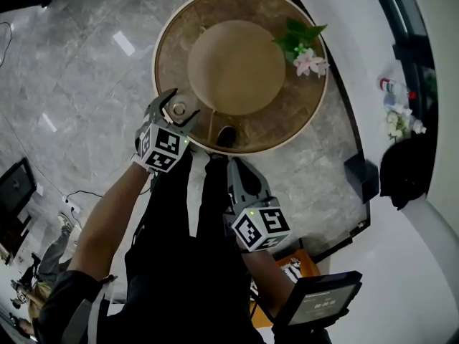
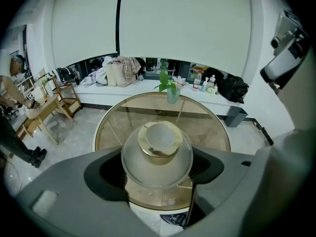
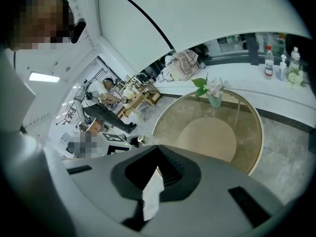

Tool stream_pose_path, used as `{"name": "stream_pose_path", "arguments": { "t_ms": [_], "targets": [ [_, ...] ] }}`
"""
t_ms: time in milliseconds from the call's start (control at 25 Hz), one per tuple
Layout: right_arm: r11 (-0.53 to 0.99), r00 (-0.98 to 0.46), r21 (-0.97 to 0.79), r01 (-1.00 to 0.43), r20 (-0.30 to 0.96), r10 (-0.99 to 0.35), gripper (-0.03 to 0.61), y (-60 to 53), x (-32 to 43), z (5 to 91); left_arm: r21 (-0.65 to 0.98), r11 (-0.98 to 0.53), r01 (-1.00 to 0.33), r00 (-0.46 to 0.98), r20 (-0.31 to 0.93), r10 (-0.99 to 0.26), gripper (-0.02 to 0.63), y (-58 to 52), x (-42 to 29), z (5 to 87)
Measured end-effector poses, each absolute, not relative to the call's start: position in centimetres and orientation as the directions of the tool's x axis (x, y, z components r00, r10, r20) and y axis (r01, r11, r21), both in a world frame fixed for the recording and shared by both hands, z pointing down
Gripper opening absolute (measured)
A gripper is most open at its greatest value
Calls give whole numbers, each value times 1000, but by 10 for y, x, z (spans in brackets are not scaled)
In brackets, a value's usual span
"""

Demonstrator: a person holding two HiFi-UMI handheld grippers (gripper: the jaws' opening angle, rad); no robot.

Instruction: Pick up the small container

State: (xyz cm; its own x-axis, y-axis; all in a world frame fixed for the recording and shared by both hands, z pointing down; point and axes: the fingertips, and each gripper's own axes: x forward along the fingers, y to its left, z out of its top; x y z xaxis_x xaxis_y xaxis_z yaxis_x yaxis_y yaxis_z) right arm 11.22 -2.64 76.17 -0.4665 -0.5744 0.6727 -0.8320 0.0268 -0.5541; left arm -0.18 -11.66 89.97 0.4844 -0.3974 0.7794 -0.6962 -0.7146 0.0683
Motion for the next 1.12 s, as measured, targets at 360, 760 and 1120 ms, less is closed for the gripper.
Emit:
{"name": "stream_pose_path", "arguments": {
  "t_ms": [360,760,1120],
  "targets": [
    [105,-493,-548,-830,631,-600,-3,-36,105,713,83,-711,-698,499,769,-400,333,-95,-1,823],
    [204,-517,-519,-830,580,-629,-3,-46,96,649,133,-661,-739,515,744,-426,333,-79,-10,727],
    [265,-548,-514,-816,541,-638,-3,-35,88,599,148,-686,-712,560,709,-429,333,-51,-9,647]
  ]
}}
